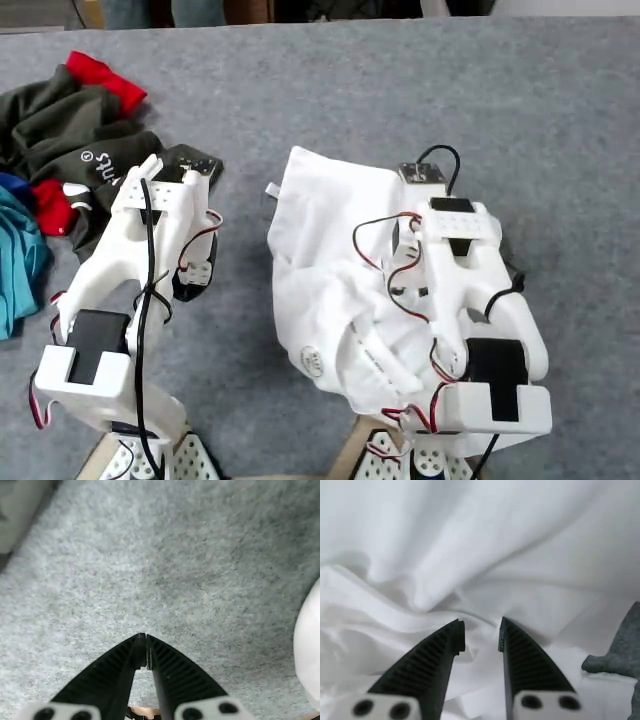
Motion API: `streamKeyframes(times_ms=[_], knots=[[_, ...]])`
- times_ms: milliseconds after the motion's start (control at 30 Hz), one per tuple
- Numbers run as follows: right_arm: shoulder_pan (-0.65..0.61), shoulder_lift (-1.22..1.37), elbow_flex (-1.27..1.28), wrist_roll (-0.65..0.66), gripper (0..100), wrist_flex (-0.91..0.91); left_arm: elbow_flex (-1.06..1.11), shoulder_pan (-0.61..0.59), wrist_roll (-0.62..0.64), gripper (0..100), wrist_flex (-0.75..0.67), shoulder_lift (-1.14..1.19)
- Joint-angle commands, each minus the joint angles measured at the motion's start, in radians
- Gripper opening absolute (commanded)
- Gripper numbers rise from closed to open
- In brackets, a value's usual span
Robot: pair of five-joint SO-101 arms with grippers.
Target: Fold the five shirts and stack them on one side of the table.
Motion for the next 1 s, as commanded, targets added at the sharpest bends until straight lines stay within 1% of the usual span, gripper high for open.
streamKeyframes(times_ms=[0, 300, 600, 733, 833, 967], knots=[[-0.009, 0.002, 0.002, -0.008, 13.0, -0.008, -0.008, 0.001, 0.008, 3, -0.005, -0.011], [-0.008, 0.131, -0.007, -0.008, 12.9, -0.048, -0.008, -0.002, 0.008, 3, -0.008, -0.011], [-0.008, 0.131, -0.004, -0.006, 12.4, -0.043, -0.008, -0.002, 0.008, 3, -0.005, -0.011], [-0.005, 0.130, -0.007, -0.003, 5.2, -0.041, -0.008, -0.002, 0.008, 3, -0.005, -0.011], [-0.005, 0.130, -0.016, -0.002, 5.3, -0.023, -0.008, -0.002, 0.008, 3, -0.005, -0.011], [-0.002, 0.130, -0.073, -0.002, 5.0, 0.044, -0.007, -0.002, 0.008, 3, -0.005, -0.011]])
